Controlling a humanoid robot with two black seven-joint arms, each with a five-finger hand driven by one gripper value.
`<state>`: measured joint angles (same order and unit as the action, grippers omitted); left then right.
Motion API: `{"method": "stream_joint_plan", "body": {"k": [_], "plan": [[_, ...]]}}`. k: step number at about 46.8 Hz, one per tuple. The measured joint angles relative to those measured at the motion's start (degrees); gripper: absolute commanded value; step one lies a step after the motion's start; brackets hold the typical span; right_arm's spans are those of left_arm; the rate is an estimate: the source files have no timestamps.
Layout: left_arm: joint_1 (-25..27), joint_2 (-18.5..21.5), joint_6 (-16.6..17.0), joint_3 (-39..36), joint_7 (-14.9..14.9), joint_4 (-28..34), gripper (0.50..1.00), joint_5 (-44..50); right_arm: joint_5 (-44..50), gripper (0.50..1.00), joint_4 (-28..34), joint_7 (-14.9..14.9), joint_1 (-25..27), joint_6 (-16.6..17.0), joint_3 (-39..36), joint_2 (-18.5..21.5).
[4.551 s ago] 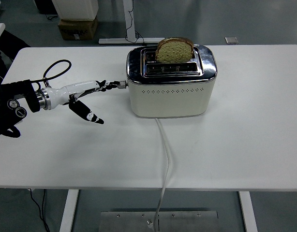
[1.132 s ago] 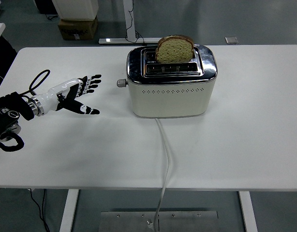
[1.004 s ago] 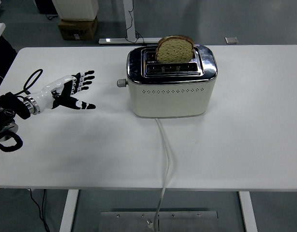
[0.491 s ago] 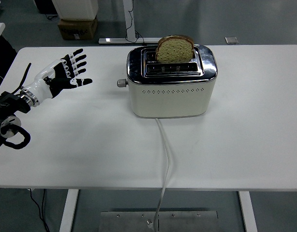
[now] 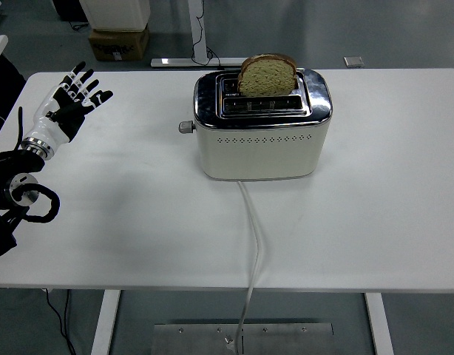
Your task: Press down toaster
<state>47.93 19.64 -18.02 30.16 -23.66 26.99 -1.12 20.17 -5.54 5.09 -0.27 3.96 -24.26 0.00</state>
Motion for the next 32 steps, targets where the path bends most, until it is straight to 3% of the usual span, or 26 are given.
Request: {"method": "stream_joint_plan", "body": {"k": [18, 32], "plan": [[0.41, -5.13, 0.35, 4.66, 0.20, -5.26, 1.000, 1.85, 0.01, 0.998, 0.00, 0.00, 0.00, 0.00, 0.00, 0.00], [0.58, -6.34, 0.35, 5.88, 0.21, -5.47, 1.000, 2.78, -0.03, 1.000, 0.00, 0.01, 0.00, 0.00, -0.04, 0.00]]}}
